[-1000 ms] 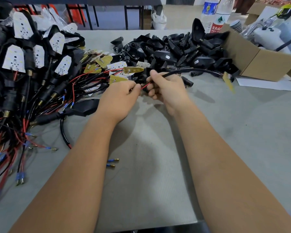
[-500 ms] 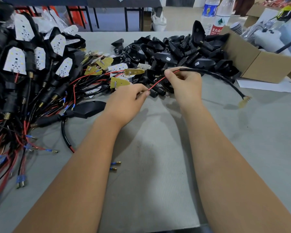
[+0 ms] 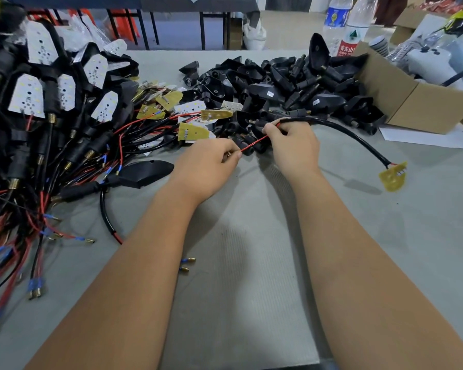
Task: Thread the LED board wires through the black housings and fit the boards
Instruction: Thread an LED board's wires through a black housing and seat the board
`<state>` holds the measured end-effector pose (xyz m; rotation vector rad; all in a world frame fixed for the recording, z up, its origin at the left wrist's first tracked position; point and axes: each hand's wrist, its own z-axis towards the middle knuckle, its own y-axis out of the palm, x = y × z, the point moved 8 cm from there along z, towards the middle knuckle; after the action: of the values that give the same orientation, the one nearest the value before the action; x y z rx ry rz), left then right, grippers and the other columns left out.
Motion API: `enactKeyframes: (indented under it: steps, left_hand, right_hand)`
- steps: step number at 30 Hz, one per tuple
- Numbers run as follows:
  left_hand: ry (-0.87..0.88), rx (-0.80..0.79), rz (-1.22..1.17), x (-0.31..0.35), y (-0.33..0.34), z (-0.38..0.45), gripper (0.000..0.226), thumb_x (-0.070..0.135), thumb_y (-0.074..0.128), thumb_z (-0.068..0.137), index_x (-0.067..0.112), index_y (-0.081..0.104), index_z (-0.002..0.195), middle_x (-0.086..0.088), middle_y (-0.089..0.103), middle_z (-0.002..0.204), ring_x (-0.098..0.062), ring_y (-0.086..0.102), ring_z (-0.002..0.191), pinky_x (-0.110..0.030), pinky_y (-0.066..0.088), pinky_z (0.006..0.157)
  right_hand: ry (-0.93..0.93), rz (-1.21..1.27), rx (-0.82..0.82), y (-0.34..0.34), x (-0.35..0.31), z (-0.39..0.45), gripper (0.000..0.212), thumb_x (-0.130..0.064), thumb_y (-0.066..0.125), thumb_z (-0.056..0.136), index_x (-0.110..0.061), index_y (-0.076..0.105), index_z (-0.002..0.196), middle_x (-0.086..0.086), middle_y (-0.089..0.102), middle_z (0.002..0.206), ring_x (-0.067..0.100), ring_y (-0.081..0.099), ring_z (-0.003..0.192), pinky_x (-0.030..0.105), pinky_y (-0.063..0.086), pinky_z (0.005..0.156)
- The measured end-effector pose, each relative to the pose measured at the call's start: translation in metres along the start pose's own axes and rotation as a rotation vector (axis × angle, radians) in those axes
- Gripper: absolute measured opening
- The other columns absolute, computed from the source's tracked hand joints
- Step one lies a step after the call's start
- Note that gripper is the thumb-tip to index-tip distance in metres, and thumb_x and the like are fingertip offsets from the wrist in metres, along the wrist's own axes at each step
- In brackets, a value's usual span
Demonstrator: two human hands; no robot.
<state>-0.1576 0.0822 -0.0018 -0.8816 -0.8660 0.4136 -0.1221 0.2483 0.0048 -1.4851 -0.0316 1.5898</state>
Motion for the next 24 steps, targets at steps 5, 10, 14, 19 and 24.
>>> enactKeyframes:
  steps: [5, 10, 14, 19, 24]
  left_hand:
    - [-0.099, 0.063, -0.187, -0.006, -0.005, -0.002, 0.039, 0.046, 0.045, 0.098, 0.019, 0.064, 0.078, 0.002, 0.065, 0.061, -0.007, 0.057, 0.054, -0.036, 0.048, 0.062]
    - [-0.348, 0.183, -0.598, -0.027, -0.010, -0.006, 0.033, 0.045, 0.034, 0.101, 0.027, 0.058, 0.088, -0.003, 0.069, 0.060, -0.016, 0.059, 0.045, -0.025, 0.042, 0.048]
    - [-0.359, 0.114, -0.638, -0.024, -0.009, -0.008, 0.035, 0.045, 0.030, 0.103, 0.026, 0.059, 0.097, -0.003, 0.071, 0.064, -0.015, 0.064, 0.049, -0.024, 0.044, 0.046]
    - [-0.322, -0.012, -0.585, -0.014, -0.003, -0.007, 0.033, 0.042, 0.033, 0.103, 0.028, 0.061, 0.092, 0.001, 0.074, 0.068, -0.012, 0.064, 0.053, -0.026, 0.045, 0.053]
    - [-0.328, -0.110, -0.779, 0.000, 0.006, -0.009, 0.031, 0.035, 0.032, 0.104, 0.026, 0.061, 0.096, -0.005, 0.076, 0.078, -0.023, 0.071, 0.060, -0.026, 0.051, 0.049]
  right_hand:
    - [-0.049, 0.247, 0.069, -0.005, -0.014, -0.003, 0.025, -0.021, 0.050, 0.097, -0.007, 0.069, 0.088, 0.001, 0.066, 0.090, 0.015, 0.059, 0.089, 0.030, 0.044, 0.083]
    - [-0.033, 0.437, 0.093, -0.006, -0.016, -0.007, 0.027, -0.021, 0.043, 0.102, -0.021, 0.056, 0.078, -0.009, 0.054, 0.077, 0.005, 0.051, 0.075, 0.015, 0.038, 0.068]
    - [-0.019, 0.502, 0.062, 0.000, -0.018, -0.009, 0.030, -0.023, 0.042, 0.103, -0.023, 0.054, 0.076, -0.003, 0.053, 0.070, 0.007, 0.049, 0.067, 0.020, 0.038, 0.065]
    - [-0.013, 0.563, 0.062, 0.004, -0.020, -0.013, 0.030, -0.026, 0.041, 0.103, -0.022, 0.055, 0.077, -0.005, 0.050, 0.064, 0.001, 0.045, 0.056, 0.014, 0.037, 0.058]
    - [0.100, 0.852, 0.000, 0.015, -0.018, -0.014, 0.039, -0.026, 0.042, 0.104, -0.016, 0.052, 0.067, -0.008, 0.043, 0.046, 0.007, 0.038, 0.046, 0.022, 0.032, 0.052]
